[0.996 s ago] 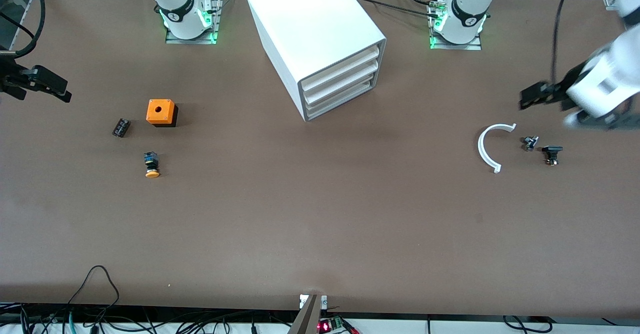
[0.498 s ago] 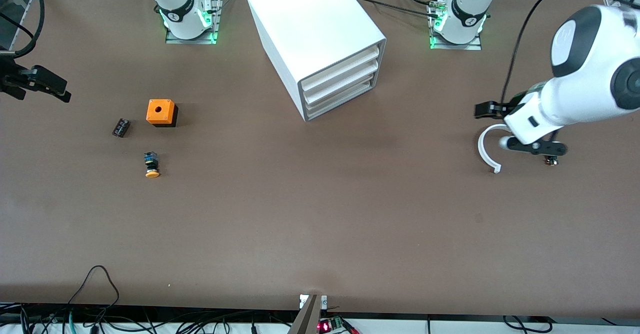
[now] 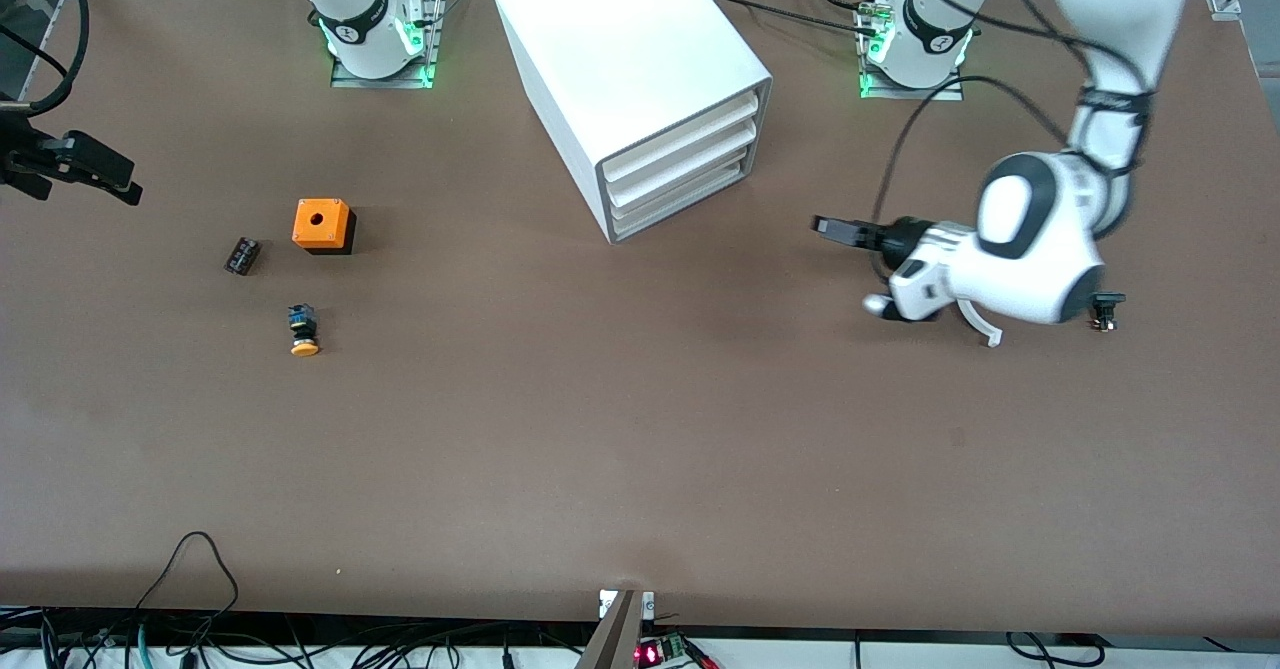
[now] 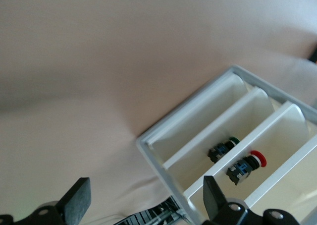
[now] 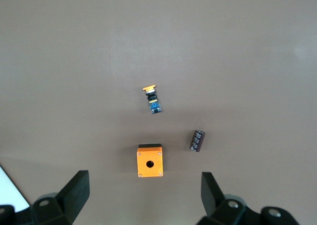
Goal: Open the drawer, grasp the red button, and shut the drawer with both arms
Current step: 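Reach the left gripper to the top drawer handle of the cabinet, then pull the top drawer open with the left gripper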
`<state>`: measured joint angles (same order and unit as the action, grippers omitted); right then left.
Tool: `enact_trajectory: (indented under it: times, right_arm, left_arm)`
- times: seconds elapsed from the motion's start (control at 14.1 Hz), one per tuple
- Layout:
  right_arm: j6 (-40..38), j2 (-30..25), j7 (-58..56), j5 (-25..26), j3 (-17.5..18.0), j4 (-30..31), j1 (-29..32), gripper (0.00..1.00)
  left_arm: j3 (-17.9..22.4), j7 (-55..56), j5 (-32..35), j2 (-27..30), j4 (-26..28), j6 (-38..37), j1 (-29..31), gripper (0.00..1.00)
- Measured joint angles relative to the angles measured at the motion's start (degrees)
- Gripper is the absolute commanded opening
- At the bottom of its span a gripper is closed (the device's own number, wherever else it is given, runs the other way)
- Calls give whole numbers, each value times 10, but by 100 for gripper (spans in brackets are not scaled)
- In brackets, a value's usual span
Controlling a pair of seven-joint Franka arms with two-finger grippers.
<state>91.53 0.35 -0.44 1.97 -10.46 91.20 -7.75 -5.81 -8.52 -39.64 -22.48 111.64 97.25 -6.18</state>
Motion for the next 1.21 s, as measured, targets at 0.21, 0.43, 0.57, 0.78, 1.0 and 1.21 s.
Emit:
enact_trajectory:
  times: [0.21, 0.43, 0.57, 0.78, 1.0, 1.21]
  right_arm:
    - [0, 0, 0, 0, 0, 0, 0, 100]
    - [0, 0, 0, 0, 0, 0, 0, 100]
    - [0, 0, 0, 0, 0, 0, 0, 100]
    - [0, 0, 0, 0, 0, 0, 0, 100]
    - [0, 0, 0, 0, 0, 0, 0, 100]
    - [0, 0, 0, 0, 0, 0, 0, 100]
  left_arm:
    - [-51, -41, -92, -8, 54, 18, -3, 100]
    - [-95, -119, -179, -13, 119, 63, -4, 98]
    - [-121, -137, -205, -15, 147, 89, -4, 93]
    - [-140, -138, -224, -16, 162, 101, -6, 56]
    - [-145, -138, -226, -16, 162, 101, -5, 0]
    - [-144, -138, -233, -10, 158, 97, 4, 0]
